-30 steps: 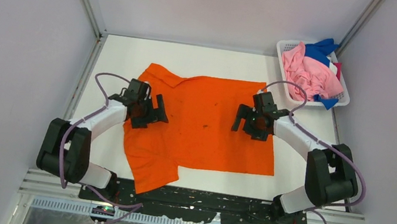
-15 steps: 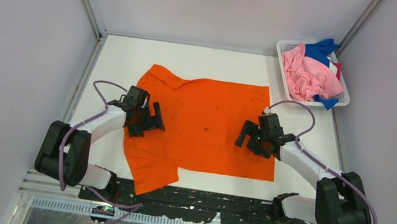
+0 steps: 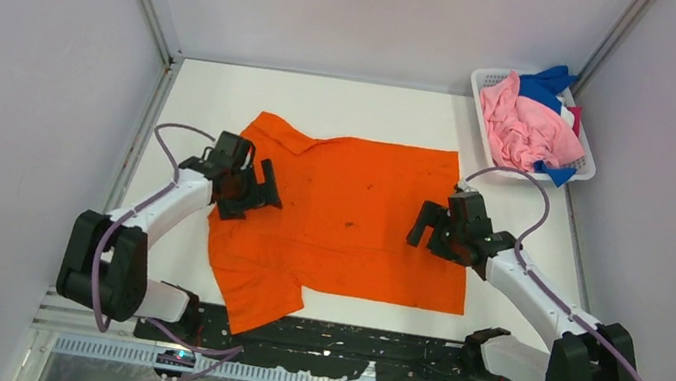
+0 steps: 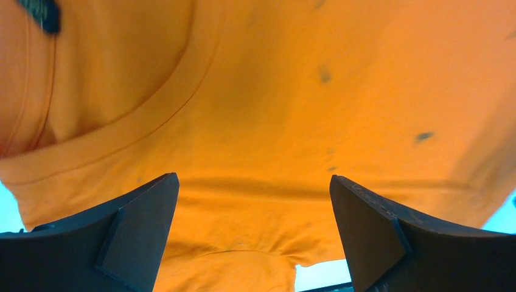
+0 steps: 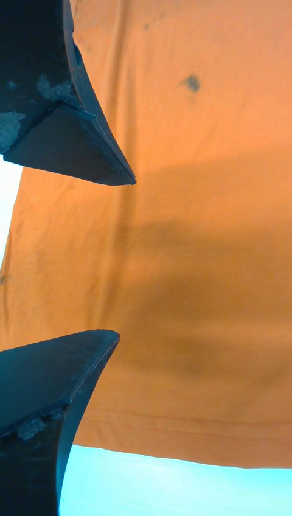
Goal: Fold and stack the t-shirts
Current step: Flatten out the tshirt
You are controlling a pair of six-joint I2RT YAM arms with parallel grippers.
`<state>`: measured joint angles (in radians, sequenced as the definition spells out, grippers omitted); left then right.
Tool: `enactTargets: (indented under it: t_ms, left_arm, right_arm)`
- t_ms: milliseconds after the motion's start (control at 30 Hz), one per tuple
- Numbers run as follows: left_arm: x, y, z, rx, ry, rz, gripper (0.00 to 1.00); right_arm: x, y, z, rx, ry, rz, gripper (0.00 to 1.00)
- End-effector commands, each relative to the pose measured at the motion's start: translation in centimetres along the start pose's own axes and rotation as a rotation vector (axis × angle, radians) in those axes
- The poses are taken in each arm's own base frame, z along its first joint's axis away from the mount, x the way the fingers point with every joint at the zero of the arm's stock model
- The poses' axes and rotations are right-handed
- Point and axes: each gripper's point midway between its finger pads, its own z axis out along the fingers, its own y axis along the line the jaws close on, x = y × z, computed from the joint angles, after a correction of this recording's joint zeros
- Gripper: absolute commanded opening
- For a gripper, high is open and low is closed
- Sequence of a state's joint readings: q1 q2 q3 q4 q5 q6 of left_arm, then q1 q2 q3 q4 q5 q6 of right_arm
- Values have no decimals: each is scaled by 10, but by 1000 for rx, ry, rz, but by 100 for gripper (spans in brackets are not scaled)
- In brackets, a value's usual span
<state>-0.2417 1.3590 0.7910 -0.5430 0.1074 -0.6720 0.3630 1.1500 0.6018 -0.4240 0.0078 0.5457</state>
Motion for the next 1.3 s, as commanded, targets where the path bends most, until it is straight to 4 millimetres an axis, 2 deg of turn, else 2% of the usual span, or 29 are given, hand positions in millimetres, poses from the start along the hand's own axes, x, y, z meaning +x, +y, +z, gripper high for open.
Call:
enactTargets:
  t_ms: [0,67,200,267,367,467,600,700,833,933,1267]
  left_arm:
    - [-73,-56,-24,142,-184,11,100]
    - [-98,-69,-21,144,-225,-1,100]
    - [-142,-89,-3,155,-251,-59,100]
    - [-159,-97,9,160,-258,-92,100]
    - [-179,-98,36,129,-271,-144,100]
    - [-195,-103,51,125,-278,-192,100]
    - [-207,-103,74,106,-288,-265,100]
    - [-221,-101,84,74,-320,-305,100]
    - [-227,-104,97,78,-321,-337,100]
    - [-228,-101,105,50,-311,-359,100]
    - [-237,-110,119,68,-302,-388,100]
  right_arm:
    - [-64,34,-16,-113,-238,-35,95]
    - [-72,41,-15,-147,-267,-49,95]
    - [-76,52,-7,-194,-266,-66,95]
    - [-76,50,-2,-181,-261,-77,95]
    - [-79,46,3,-157,-258,-88,95]
    - [-79,42,9,-142,-246,-87,95]
    - [-79,40,16,-132,-230,-76,95]
    - [-77,41,20,-140,-218,-64,95]
    - [-73,37,24,-126,-205,-47,95]
    - [-71,36,26,-121,-197,-37,95]
    - [-74,38,29,-122,-191,-28,96]
